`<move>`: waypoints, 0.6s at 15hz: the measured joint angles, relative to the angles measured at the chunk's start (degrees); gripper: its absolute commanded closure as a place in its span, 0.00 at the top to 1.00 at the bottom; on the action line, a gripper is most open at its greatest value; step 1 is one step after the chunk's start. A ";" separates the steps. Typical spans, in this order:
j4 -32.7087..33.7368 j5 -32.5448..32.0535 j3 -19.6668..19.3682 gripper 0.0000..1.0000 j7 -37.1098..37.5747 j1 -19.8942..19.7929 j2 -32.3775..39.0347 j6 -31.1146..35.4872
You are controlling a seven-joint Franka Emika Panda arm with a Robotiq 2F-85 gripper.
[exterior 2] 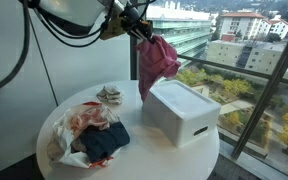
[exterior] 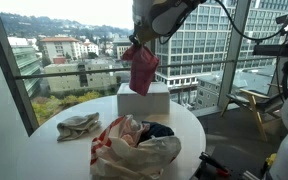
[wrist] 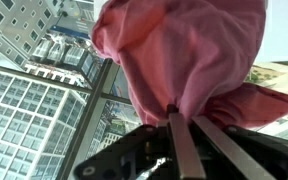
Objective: Move the items in the plastic to the top of the white object
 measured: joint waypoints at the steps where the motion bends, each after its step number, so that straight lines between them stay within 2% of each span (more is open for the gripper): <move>1: 2.42 -4.91 0.79 0.01 4.60 -1.65 2.13 -0.20; 3: 6.84 -13.88 1.49 0.01 13.59 -3.46 6.14 -2.30; 6: 11.07 -25.05 1.68 0.01 26.65 -3.46 11.98 -8.45; 7: 11.51 -27.36 0.28 0.31 30.18 -1.72 13.96 -10.47; 9: 11.88 -29.04 -4.22 0.36 35.12 3.41 17.53 -13.33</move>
